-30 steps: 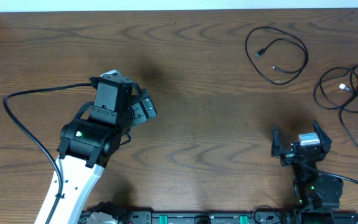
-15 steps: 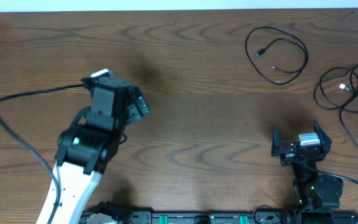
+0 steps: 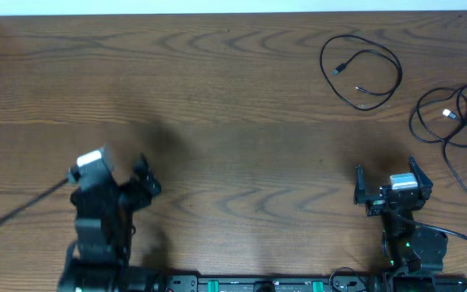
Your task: Untangle cables
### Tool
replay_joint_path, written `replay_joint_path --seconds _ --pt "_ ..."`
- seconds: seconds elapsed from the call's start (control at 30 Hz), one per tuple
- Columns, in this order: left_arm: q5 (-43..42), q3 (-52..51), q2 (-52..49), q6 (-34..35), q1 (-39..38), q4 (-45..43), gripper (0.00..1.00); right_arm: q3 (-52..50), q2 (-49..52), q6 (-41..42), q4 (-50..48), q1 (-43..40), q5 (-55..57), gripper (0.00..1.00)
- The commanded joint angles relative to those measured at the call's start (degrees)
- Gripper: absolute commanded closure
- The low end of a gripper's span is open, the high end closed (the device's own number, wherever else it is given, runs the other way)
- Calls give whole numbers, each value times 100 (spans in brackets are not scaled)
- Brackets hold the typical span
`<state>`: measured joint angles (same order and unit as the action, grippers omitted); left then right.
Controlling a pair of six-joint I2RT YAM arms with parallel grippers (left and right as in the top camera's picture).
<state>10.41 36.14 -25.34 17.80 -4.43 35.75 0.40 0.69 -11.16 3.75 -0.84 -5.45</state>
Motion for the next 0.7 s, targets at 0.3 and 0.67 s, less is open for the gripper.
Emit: replay_joint_path --seconds 0.3,0.67 --pt "-94 -1799 2212 -302 39 -896 2 -9 -37 63 28 -26 44 1" --pt "-98 -2804 2527 -492 -42 -2581 2 -9 -37 63 28 -24 46 1"
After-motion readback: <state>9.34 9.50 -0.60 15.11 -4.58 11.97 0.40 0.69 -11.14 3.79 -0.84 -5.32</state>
